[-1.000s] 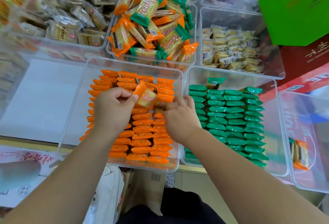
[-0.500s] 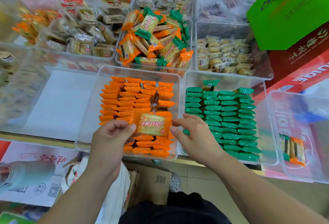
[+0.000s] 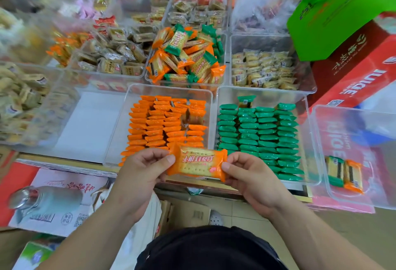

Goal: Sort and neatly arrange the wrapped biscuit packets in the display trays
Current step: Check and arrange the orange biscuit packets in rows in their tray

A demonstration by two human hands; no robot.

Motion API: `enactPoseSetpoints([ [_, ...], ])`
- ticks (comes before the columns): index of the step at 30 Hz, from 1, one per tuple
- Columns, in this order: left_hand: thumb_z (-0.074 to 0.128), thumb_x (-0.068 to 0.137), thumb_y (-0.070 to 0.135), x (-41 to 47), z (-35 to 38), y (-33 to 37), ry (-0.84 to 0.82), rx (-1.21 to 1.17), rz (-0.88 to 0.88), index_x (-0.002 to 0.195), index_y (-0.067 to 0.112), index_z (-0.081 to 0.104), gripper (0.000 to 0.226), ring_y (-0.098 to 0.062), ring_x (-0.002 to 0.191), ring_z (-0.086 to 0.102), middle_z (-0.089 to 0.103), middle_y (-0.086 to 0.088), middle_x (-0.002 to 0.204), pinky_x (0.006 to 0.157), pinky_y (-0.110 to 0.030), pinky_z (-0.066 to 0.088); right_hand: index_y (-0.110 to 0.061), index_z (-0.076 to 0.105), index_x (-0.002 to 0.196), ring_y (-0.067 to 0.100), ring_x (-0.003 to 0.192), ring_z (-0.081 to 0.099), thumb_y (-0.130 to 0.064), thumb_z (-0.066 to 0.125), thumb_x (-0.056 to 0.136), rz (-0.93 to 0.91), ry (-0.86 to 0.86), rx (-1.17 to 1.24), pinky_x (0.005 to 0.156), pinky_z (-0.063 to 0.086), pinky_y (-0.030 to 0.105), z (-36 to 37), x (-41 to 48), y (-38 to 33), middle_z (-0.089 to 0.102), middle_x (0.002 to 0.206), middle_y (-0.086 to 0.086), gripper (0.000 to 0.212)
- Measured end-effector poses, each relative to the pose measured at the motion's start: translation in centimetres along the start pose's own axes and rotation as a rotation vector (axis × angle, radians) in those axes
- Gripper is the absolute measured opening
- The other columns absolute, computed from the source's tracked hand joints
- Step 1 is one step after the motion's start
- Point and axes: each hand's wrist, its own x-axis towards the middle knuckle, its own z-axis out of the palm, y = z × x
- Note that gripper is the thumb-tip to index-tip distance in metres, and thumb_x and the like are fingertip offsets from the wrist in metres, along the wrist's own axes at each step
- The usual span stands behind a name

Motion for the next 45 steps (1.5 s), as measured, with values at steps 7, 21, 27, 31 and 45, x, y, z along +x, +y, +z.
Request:
enactPoseSetpoints([
  [7,0.084,0.061,0.022,-2.5,2.1,2.9,-0.125,-0.013,0.049,0.078,0.019,0.079,0.018,-0.03,0.081,0.059,0.068,-0.014,0.084,0.073,-0.04,0.05,-0.007,0.065,0.087,0.02,0.082,0.061,-0.022,0.087,0.073,0.083,-0.132,0.282,0.068,0.054,0.028,-0.7,-0.2,1.2,0.066,0.097,0.017,0.03],
  [21,0.059,0.092,-0.005,-2.3,1.4,0.9,-0.059,-0.067,0.002,0.101,0.019,0.072,0.029,-0.029,0.082,0.061,0.067,-0.009,0.083,0.079,-0.046,0.049,-0.024,0.066,0.086,0.019,0.074,0.057,-0.008,0.074,0.081,-0.105,-0.075,0.256,0.061,0.048,0.026,0.3,-2.8,-1.7,0.064,0.086,0.013,0.019],
  [27,0.055,0.091,-0.014,-3.2,1.4,2.1,-0.033,0.151,0.078,0.092,0.017,0.078,0.039,-0.024,0.083,0.074,0.077,-0.01,0.086,0.08,-0.034,0.059,-0.001,0.075,0.108,0.015,0.069,0.057,0.0,0.059,0.081,-0.1,-0.009,0.31,0.064,0.051,0.024,0.1,-2.7,-1.0,0.065,0.084,0.01,0.032],
  [31,0.069,0.09,0.003,-3.4,1.3,2.1,-0.033,0.28,0.111,0.085,0.017,0.077,0.017,-0.013,0.068,0.068,0.074,-0.005,0.072,0.069,-0.024,0.055,-0.01,0.079,0.083,0.011,0.062,0.052,-0.016,0.07,0.078,-0.041,0.025,0.123,0.059,0.046,0.021,0.0,-2.5,-0.9,0.06,0.075,0.006,0.012],
  [45,0.068,0.093,0.016,-1.7,0.9,1.6,-0.003,0.22,-0.05,0.08,0.014,0.075,0.015,-0.019,0.051,0.052,0.059,-0.008,0.058,0.05,-0.028,0.041,-0.012,0.066,0.075,0.014,0.043,0.026,-0.024,0.068,0.09,0.063,0.159,-0.053,0.044,0.025,0.024,0.4,-1.6,-0.8,0.036,0.051,0.006,0.02],
])
